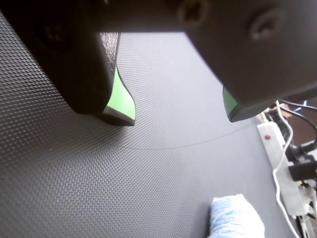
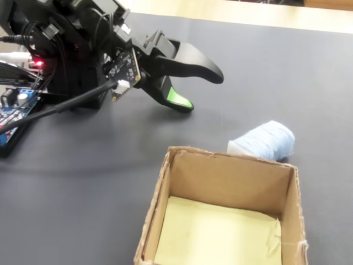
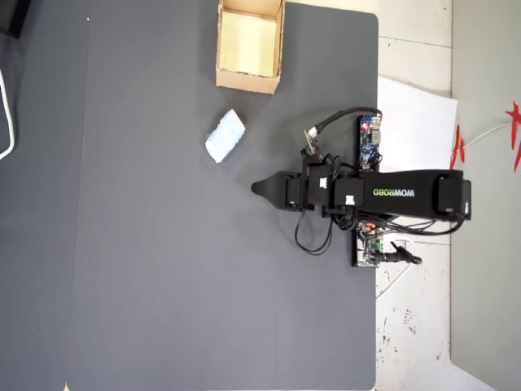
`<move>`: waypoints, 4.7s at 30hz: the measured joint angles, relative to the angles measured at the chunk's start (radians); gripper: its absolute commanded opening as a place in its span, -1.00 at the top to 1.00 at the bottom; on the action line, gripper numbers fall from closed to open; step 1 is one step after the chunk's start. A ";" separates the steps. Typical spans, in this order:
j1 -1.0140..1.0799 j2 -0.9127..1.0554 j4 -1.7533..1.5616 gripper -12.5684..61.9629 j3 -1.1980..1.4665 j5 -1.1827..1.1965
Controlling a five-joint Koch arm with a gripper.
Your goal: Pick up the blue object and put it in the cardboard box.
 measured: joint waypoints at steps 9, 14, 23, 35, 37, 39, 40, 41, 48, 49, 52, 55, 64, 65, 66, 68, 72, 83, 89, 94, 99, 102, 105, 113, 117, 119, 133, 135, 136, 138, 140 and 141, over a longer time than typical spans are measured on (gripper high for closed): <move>-0.002 0.000 0.000 -0.27 0.000 0.000; 0.000 0.000 0.000 -0.27 0.000 0.000; -0.002 0.000 0.000 -0.27 0.000 0.000; -0.005 0.000 0.000 -0.27 0.000 0.000; -0.008 0.000 0.000 -0.26 0.000 0.000; -0.011 0.000 0.000 -0.27 0.000 0.000; -0.014 0.000 0.000 -0.27 0.000 0.000; -0.021 0.000 0.002 -0.27 0.000 -0.002; -0.098 0.000 -0.064 -0.26 0.000 -0.005; -0.098 0.000 -0.087 -0.26 0.000 -0.006; -0.101 0.000 -0.149 -0.26 -0.006 -0.040; -0.104 0.000 -0.169 -0.25 -0.025 -0.107; -0.049 -0.012 -0.155 -0.22 -0.218 -0.236; -0.035 -0.023 -0.115 -0.22 -0.253 -0.245; -0.009 -0.058 -0.003 -0.22 -0.327 -0.281; 0.023 -0.097 0.107 -0.22 -0.399 -0.318; 0.078 -0.175 0.264 -0.17 -0.512 -0.348; 0.218 -0.462 0.446 -0.17 -0.744 -0.359; 0.221 -0.646 0.453 -0.17 -0.839 -0.408; 0.233 -0.699 0.451 0.13 -0.885 -0.411; 0.255 -0.730 0.425 0.42 -0.920 -0.410; 0.262 -0.736 0.405 0.55 -0.922 -0.410; 0.273 -0.738 0.374 0.55 -0.920 -0.410; 0.285 -0.747 0.353 0.54 -0.919 -0.405; 0.295 -0.747 0.325 0.54 -0.896 -0.379; 0.296 -0.744 0.314 0.70 -0.887 -0.364; 0.334 -0.713 0.029 0.79 -0.750 -0.222; 0.339 -0.713 0.031 0.35 -0.750 -0.219; 0.339 -0.713 0.037 0.19 -0.749 -0.206; 0.341 -0.715 0.083 0.04 -0.747 -0.160; 0.341 -0.715 0.141 -0.10 -0.747 -0.133; 0.341 -0.715 0.156 -0.14 -0.747 -0.129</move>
